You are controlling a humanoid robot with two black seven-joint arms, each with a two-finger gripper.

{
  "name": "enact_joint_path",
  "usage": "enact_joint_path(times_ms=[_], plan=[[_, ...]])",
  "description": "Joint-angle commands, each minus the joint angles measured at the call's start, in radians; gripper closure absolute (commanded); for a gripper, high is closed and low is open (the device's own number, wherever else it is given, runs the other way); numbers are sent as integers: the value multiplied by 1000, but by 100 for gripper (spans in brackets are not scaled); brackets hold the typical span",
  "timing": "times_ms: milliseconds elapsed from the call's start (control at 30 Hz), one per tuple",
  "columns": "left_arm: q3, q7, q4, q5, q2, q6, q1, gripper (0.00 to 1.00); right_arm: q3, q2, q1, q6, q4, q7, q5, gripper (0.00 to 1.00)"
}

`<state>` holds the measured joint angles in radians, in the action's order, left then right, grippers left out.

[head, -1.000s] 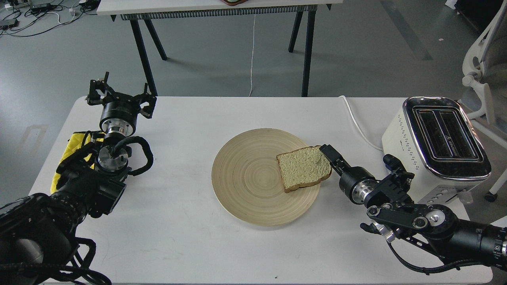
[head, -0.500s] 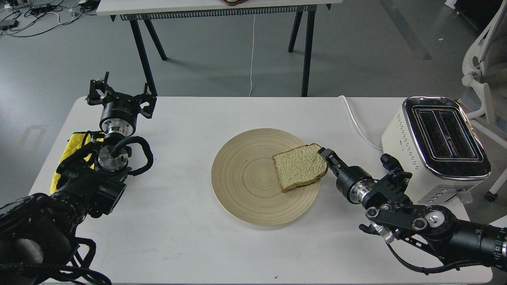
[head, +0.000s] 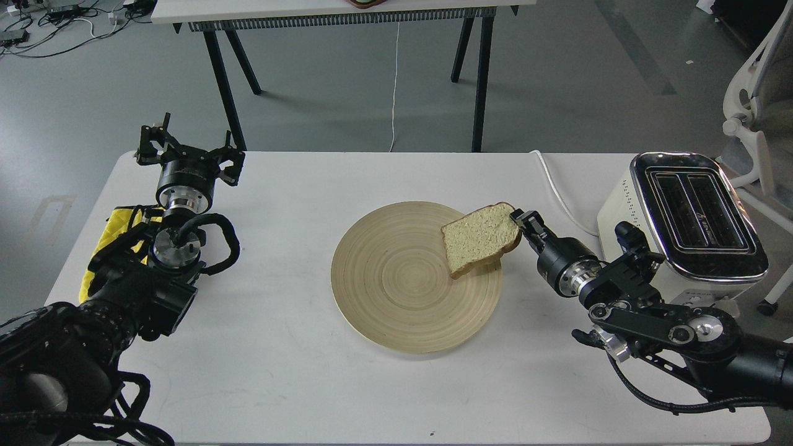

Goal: Put bread in toaster with right arm
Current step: 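Lift the bread slice with the right gripper up above the toaster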

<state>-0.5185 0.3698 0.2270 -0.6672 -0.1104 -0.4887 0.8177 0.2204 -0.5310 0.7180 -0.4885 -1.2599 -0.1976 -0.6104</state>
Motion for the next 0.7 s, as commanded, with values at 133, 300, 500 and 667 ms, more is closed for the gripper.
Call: enact_joint_path(times_ms=[133,300,500,667], plan=[[0,0,0,0,0,0,0,0,197,-395,12,0,-191,-6,-9,100],[0,0,0,0,0,0,0,0,203,-630,12,0,-202,-6,-156,100],[0,0,0,0,0,0,0,0,122,-788,-5,0,-202,-14,-259,100],[0,0,0,0,0,0,0,0,18,-813,-5,0,-204,-17,-291,100]])
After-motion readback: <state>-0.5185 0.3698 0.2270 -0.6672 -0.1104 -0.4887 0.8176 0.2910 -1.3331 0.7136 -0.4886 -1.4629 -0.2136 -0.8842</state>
